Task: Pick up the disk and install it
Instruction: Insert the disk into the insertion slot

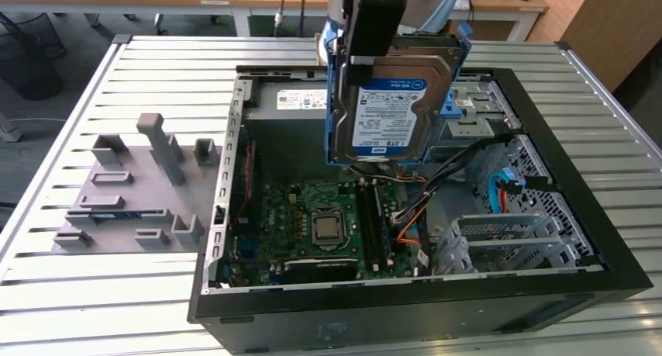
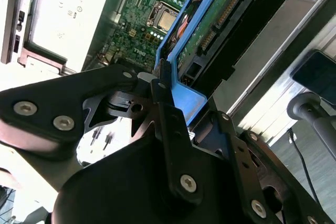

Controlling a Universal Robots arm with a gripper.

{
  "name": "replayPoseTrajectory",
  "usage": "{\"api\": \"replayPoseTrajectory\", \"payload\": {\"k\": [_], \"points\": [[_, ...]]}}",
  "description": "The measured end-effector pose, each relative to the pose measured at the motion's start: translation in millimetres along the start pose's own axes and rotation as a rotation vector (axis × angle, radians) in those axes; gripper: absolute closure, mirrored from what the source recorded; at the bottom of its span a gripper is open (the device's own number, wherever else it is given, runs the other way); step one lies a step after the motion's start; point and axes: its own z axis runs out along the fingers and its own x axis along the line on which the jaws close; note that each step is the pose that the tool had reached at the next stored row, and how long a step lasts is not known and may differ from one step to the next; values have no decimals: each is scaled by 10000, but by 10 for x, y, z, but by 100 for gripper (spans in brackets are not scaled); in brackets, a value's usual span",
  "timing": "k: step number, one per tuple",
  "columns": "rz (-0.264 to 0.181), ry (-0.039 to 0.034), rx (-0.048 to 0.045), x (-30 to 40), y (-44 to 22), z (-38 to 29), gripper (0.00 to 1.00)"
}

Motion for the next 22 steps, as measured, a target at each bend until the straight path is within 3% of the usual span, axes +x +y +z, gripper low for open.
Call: {"api": "replayPoseTrajectory", "payload": {"k": [5,14,18,22], "points": [[0,1,-1,111,-6,3,63],[-1,3,0,380,-19,9,63],[1,2,0,435,-40,12,63],[0,3,0,441,-119,14,63]]}}
